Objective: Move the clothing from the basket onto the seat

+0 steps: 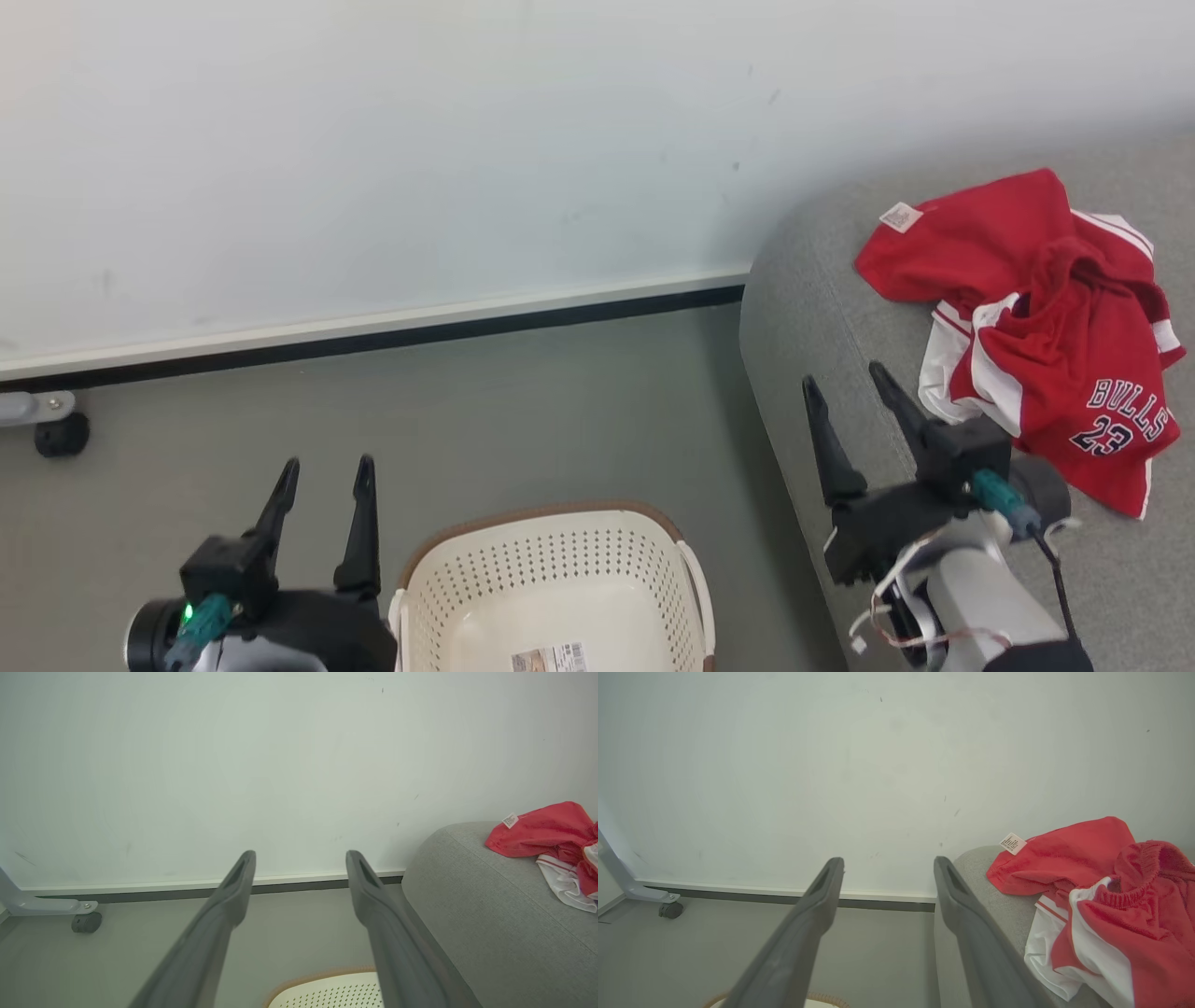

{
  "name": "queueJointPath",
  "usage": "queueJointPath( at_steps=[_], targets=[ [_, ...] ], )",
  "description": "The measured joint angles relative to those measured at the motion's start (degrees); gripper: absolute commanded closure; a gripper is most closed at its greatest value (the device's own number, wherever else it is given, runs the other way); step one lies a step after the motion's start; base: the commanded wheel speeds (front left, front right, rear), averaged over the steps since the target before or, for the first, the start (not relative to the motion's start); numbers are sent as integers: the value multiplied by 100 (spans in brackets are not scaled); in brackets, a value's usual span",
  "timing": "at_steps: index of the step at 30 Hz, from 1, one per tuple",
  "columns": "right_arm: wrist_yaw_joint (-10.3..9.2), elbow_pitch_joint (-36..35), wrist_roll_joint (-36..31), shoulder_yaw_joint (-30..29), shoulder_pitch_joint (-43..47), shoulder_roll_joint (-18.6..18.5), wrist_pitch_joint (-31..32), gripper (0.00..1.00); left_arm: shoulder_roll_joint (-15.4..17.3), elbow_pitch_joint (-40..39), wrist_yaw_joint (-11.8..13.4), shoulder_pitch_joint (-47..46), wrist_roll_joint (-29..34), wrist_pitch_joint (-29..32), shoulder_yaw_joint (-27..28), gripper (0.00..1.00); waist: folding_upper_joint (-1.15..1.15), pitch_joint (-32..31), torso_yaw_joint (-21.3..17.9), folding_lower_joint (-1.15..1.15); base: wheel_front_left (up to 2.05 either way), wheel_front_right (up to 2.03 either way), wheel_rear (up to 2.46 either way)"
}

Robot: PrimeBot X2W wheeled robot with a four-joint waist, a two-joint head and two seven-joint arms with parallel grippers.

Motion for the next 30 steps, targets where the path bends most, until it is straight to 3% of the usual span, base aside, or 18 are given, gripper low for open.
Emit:
queueJointPath(
  at_steps=[14, 30],
  targets=[
    [-387, -900, 76, -115, 1273, 37, 1, 0, 58, -465, 46, 1035, -114, -115, 359, 0, 1, -414, 267, 0, 0, 0, 0],
    [-528, -1618, 75, -259, 1780, 24, 1, 0, 27, -802, 51, 1290, -10, -142, 617, 0, 1, -442, 252, 0, 0, 0, 0]
  ],
)
